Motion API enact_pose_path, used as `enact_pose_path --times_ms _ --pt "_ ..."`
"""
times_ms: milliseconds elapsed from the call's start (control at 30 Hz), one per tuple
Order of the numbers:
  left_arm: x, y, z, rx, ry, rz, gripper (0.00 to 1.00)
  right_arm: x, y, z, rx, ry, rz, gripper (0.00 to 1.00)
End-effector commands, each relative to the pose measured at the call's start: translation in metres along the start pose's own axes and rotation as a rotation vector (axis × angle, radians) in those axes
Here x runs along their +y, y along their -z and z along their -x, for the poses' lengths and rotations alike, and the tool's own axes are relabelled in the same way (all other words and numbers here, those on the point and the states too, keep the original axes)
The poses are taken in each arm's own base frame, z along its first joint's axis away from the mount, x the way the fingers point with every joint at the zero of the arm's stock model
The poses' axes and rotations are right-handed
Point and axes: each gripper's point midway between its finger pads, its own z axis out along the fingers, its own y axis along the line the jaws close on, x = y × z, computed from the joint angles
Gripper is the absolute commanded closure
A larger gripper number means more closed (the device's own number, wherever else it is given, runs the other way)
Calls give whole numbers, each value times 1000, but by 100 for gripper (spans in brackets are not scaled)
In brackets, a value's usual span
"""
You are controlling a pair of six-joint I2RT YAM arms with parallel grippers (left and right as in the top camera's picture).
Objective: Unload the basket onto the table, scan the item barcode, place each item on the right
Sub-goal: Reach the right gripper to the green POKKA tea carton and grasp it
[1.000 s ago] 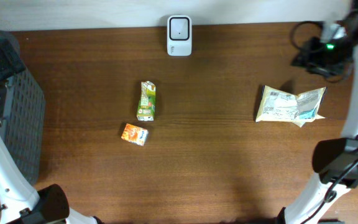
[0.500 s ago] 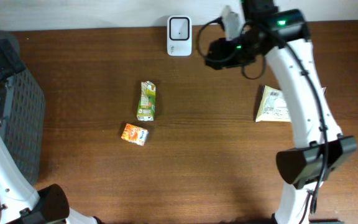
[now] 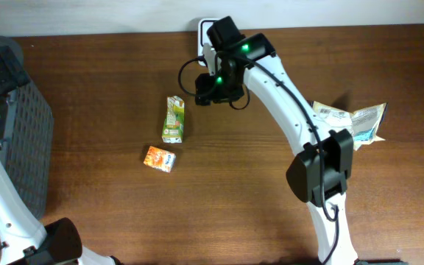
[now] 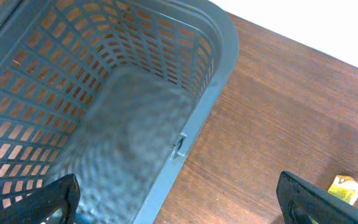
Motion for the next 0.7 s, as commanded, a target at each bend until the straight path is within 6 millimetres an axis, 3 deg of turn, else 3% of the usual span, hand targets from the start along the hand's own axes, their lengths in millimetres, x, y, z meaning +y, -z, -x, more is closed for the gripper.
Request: enact_pose_path --times_ms 0,167,433,667 --pt "1 1 2 -7 -12 2 1 7 -14 1 2 5 -14 46" --pt "1 1 2 -7 -12 2 1 11 -28 -1 14 20 -14 46" --pt "1 1 2 -7 -12 2 1 13 -28 1 6 19 -11 46" --pt "1 1 2 -7 -12 2 1 41 -54 15 -60 42 11 47"
